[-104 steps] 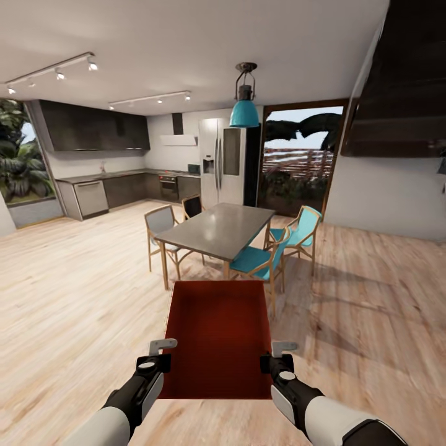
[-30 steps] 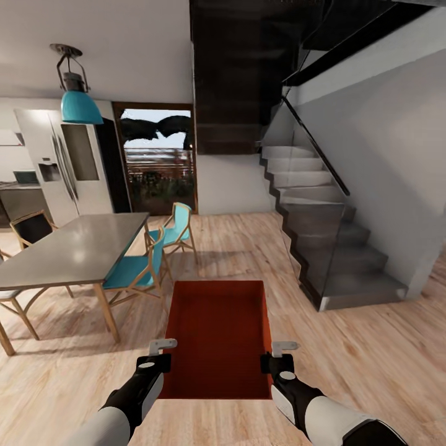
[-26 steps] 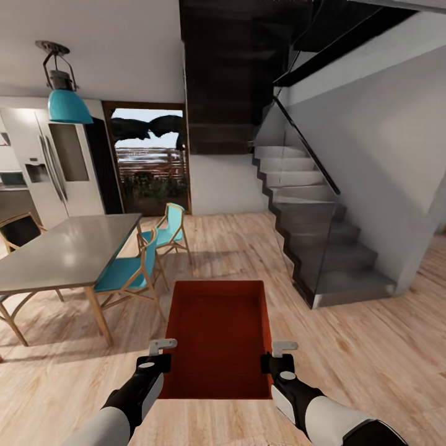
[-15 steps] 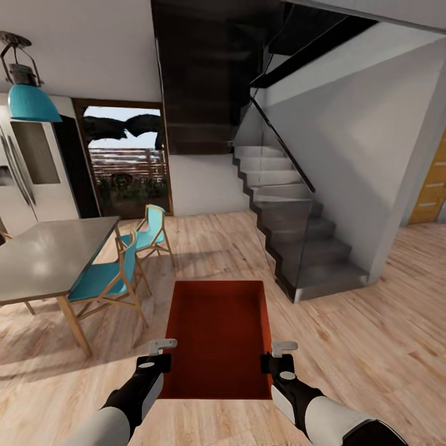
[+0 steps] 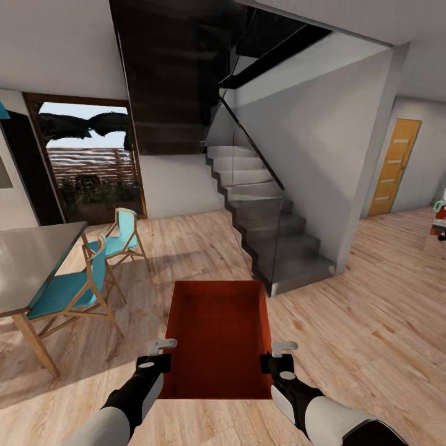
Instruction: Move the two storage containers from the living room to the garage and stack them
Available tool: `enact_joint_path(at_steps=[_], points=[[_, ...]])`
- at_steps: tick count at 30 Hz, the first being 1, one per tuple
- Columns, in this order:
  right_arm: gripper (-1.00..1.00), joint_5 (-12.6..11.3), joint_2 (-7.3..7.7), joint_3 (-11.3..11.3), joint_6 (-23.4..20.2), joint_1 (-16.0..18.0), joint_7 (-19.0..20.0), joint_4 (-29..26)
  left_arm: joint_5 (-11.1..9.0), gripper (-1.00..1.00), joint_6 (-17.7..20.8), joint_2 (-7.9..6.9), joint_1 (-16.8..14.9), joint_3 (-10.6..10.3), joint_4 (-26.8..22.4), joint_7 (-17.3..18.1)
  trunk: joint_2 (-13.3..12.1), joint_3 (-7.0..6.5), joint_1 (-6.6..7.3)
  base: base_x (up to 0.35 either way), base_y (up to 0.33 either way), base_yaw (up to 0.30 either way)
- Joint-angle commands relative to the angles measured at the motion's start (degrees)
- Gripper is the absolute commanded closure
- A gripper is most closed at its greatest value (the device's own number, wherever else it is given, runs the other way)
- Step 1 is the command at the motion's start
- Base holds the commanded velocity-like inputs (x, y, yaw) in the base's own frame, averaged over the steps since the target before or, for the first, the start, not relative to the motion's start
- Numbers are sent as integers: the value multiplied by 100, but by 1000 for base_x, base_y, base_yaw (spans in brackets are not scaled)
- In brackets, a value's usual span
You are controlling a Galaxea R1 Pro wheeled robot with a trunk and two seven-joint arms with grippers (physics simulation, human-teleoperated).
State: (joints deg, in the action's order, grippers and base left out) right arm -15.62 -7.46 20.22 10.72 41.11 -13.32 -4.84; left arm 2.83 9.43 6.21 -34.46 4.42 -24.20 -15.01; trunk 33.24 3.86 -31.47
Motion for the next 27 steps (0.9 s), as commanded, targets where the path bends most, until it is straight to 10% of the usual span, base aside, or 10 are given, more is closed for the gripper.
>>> enact_joint_path(at_steps=[1,27], points=[[100,-46,-1,-115,36,8,-15,2,60,100,41,3,0,50,-15,-11,10,11,-2,0,0,-283],[100,-46,-1,-115,36,9,-13,2,60,100,41,3,0,50,-15,-11,10,11,-2,0,0,-283]])
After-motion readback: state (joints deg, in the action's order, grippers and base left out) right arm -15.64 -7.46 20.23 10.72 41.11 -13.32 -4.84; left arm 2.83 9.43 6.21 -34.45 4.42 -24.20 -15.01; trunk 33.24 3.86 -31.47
